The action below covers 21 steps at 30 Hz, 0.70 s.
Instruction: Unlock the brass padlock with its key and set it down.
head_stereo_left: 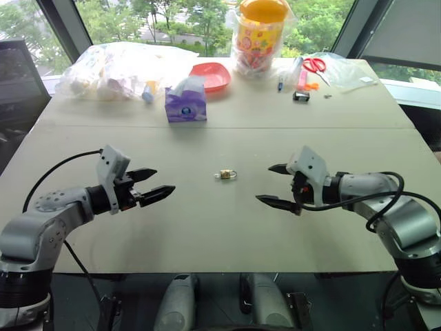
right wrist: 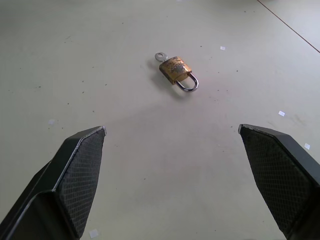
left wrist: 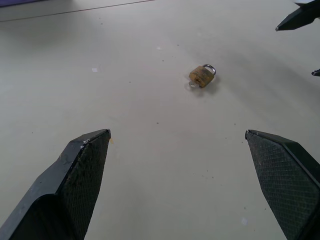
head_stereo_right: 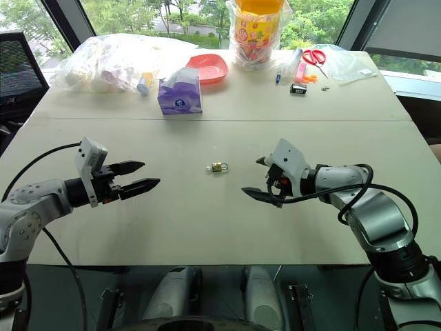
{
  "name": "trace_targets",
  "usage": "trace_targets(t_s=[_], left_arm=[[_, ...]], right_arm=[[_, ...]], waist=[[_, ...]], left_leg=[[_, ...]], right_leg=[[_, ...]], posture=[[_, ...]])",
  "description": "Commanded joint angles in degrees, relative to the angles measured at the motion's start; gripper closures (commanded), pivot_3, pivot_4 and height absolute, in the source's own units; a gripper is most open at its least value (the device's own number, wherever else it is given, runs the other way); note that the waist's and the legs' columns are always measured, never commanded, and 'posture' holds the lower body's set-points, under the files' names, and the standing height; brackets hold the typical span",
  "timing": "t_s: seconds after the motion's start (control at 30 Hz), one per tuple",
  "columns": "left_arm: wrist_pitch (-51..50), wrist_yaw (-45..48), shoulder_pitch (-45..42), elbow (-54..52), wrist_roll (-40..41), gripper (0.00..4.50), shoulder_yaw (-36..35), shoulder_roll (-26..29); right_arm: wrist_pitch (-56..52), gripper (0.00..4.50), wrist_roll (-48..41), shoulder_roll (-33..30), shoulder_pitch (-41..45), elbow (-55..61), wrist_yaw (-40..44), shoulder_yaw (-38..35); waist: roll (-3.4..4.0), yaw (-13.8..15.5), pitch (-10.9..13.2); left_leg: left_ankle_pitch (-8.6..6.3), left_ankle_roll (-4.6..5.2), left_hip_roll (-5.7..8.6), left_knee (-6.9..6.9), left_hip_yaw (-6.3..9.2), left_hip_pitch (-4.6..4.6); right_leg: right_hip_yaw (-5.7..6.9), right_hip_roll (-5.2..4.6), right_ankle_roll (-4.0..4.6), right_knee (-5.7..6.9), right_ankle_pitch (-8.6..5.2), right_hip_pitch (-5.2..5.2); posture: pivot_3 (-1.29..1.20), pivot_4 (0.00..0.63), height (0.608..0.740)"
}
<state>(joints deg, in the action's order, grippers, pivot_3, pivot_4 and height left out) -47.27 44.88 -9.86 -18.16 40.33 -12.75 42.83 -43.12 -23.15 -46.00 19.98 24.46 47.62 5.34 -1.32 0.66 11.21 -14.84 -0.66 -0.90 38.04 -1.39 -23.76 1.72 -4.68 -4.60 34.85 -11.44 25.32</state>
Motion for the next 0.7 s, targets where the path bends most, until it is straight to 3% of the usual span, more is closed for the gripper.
trace_targets(t_s=[0.03, 0.53, 0.7], left_arm=[[1.8, -0.4, -1.1, -1.3, -0.2, 0.0, -1.7, 0.4], [1.6, 1.3, -3.9, 0.8, -1.1, 0.0, 0.9, 1.7], [6.3, 14.1, -8.4, 7.3, -6.4, 0.0, 7.7, 9.9]], right_arm=[[1.2, 0.05, 0.5, 0.0, 0.8, 0.7, 0.1, -0.4], [2.2, 0.05, 1.6, 1.5, 3.3, -1.4, 0.6, 1.1], [4.5, 0.05, 6.5, 3.9, 13.8, -10.9, 3.7, 8.4]], waist=[[0.0, 0.0, 0.0], [-0.01, 0.0, 0.0], [0.0, -0.6, 0.0]], left_leg=[[0.0, 0.0, 0.0, 0.0, 0.0, 0.0], [0.0, 0.0, 0.06, 0.02, -0.03, 0.01], [0.01, 0.01, 0.08, 0.07, -0.07, 0.06]], right_leg=[[0.0, 0.0, 0.0, 0.0, 0.0, 0.0], [0.0, 0.03, 0.0, 0.03, 0.01, -0.01], [0.0, 0.1, 0.02, 0.11, 0.02, 0.0]], posture=[[0.0, 0.15, 0.74], [0.0, 0.15, 0.74], [0.0, 0.15, 0.74]])
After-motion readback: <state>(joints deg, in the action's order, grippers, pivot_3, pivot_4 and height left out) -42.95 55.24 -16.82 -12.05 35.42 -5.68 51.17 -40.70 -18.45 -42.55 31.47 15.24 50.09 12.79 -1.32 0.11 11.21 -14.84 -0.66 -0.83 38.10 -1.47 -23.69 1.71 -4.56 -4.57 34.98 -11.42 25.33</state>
